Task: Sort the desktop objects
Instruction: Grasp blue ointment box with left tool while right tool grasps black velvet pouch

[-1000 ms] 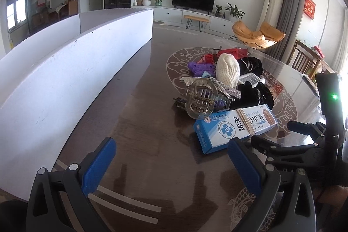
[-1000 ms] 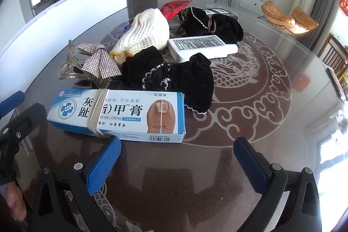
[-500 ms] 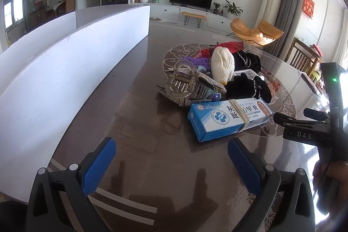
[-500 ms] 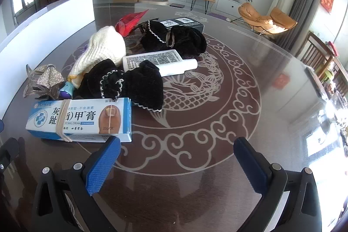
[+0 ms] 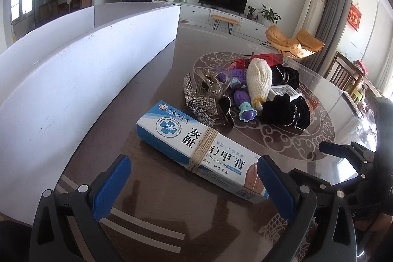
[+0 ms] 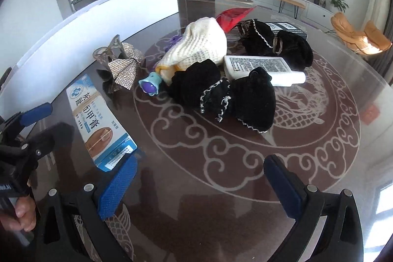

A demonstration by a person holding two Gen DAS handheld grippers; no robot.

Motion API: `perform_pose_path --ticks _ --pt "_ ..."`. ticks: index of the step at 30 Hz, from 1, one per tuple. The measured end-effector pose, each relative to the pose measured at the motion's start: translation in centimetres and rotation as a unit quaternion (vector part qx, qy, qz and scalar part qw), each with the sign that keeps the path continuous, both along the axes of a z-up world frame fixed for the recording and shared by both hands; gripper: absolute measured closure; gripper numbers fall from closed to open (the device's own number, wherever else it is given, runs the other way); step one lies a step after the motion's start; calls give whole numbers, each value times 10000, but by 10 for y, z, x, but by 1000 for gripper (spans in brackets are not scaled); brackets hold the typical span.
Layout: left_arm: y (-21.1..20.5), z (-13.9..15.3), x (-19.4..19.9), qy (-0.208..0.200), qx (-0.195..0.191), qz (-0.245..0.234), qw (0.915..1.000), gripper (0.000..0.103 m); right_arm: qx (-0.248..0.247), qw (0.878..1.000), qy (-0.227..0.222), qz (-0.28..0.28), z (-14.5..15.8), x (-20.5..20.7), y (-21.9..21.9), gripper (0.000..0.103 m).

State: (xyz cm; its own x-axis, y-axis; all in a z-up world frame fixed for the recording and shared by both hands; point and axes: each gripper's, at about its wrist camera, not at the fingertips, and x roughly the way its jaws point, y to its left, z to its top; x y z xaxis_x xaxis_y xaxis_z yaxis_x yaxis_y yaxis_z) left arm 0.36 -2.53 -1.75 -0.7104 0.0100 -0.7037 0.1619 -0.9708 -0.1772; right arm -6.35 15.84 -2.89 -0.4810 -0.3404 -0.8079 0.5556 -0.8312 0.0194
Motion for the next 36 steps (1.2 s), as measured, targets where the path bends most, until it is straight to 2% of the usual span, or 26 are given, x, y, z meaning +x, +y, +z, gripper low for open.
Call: perform_pose_path --ticks 5,7,9,13,15,18,20,22,25,27,29,31,32,33,35,36 --pt "3 3 -4 -11 393 -103 9992 0 129 9992 74 -358 -7 11 17 0" --pt "8 6 -11 -42 494 24 9988 0 119 9987 97 -481 -6 13 20 0" --pt "14 5 -23 -248 437 258 9984 0 188 9982 148 -544 -6 13 18 0" --pt "22 -15 -43 -1018 94 671 9925 0 175 9981 79 -583 -7 9 18 0" --pt "28 -15 -39 -936 -337 606 9932 0 121 9981 23 -601 -7 7 21 0" --pt "20 -19 -26 -977 -402 391 9936 0 117 9981 27 -612 -7 11 26 0" --pt "12 -22 -19 -1111 -720 412 9903 0 120 9980 29 -612 -7 11 26 0" --pt "2 -22 -13 -1040 -705 426 9912 0 128 9980 29 -619 -7 12 26 0" --pt "-6 -21 -20 -1243 -655 540 9886 0 124 9979 26 -628 -7 14 26 0" --pt "-6 -20 -31 -1420 -630 391 9871 0 177 9981 -35 -596 -7 11 25 0" --pt "-3 -19 -44 -1580 -649 44 9853 0 369 9982 -295 -358 -3 -4 21 0" --pt "0 -18 -52 -1587 -700 -255 9845 0 362 9991 53 -222 17 -20 18 2" --pt "0 -17 -52 -1529 -699 -330 9852 4 308 9992 249 -101 29 -27 15 2" --pt "0 -13 -49 -1375 -744 -406 9869 26 265 9992 298 101 37 -37 10 1" --pt "-1 -8 -42 -1247 -786 -528 9877 55 412 9972 0 626 39 -58 -7 2" --pt "-3 -7 -39 -1246 -740 -563 9878 59 593 9947 -21 841 37 -64 -17 2"
